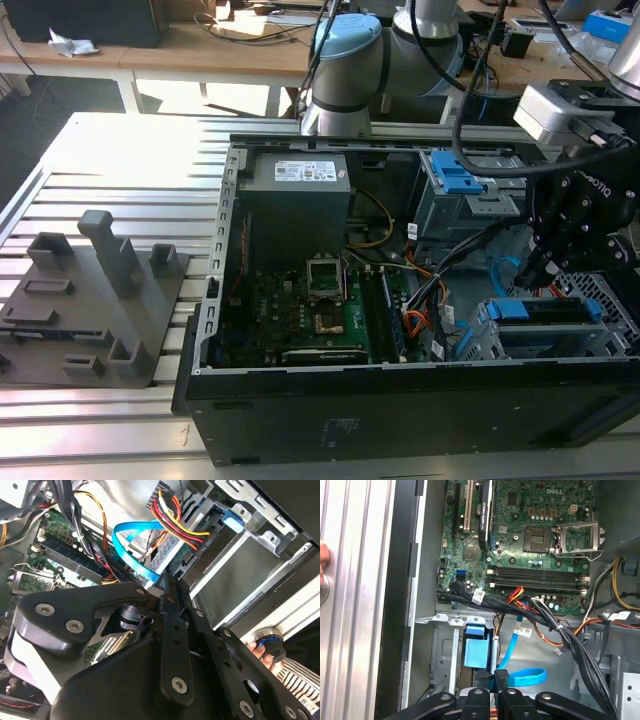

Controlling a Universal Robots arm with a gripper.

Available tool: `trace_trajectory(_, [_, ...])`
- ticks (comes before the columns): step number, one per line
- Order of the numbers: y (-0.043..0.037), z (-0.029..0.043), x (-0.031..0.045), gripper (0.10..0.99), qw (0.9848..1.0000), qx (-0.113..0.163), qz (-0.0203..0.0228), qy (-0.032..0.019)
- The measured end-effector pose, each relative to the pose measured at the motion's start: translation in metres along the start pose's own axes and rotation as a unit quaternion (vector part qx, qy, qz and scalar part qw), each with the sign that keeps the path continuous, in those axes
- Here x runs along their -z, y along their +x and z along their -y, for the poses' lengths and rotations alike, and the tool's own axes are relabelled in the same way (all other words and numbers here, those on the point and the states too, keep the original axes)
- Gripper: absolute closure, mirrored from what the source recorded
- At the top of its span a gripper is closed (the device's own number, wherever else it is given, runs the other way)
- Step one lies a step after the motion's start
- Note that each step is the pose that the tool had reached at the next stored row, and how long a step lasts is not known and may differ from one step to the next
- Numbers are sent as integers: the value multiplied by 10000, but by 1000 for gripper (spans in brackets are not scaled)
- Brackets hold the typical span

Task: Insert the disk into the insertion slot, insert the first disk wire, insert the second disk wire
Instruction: 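Insert the second disk wire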

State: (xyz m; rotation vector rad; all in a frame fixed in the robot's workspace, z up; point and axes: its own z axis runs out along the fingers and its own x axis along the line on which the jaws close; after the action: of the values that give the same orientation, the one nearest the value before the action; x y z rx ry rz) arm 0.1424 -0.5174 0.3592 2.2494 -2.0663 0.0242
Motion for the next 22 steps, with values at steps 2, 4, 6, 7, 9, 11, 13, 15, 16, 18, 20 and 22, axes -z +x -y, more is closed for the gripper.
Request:
trace_trajectory(2, [35,32,-42,925,10000,-1,-3,-1])
trace_trajectory(4, [50,67,-76,925,10000,-2,-8,-1])
trace_trajectory(6, [53,114,-106,925,10000,-2,-20,-2])
trace_trajectory(7, [54,130,-115,925,10000,-3,-30,-3])
trace_trajectory(9, [56,174,-141,925,10000,-4,-47,-4])
trace_trajectory(11, [54,177,-148,925,10000,-5,-51,-5])
trace_trajectory(13, [52,177,-150,925,10000,-4,-48,-4])
trace_trajectory(15, [49,178,-150,925,10000,-4,-45,-4])
trace_trajectory(16, [46,178,-150,925,10000,-4,-40,-4])
trace_trajectory(18, [41,180,-154,925,10000,-2,-12,-2])
trace_trajectory(20, [41,183,-156,925,10000,-2,-8,-1])
trace_trajectory(22, [42,189,-161,925,10000,-2,-9,-1])
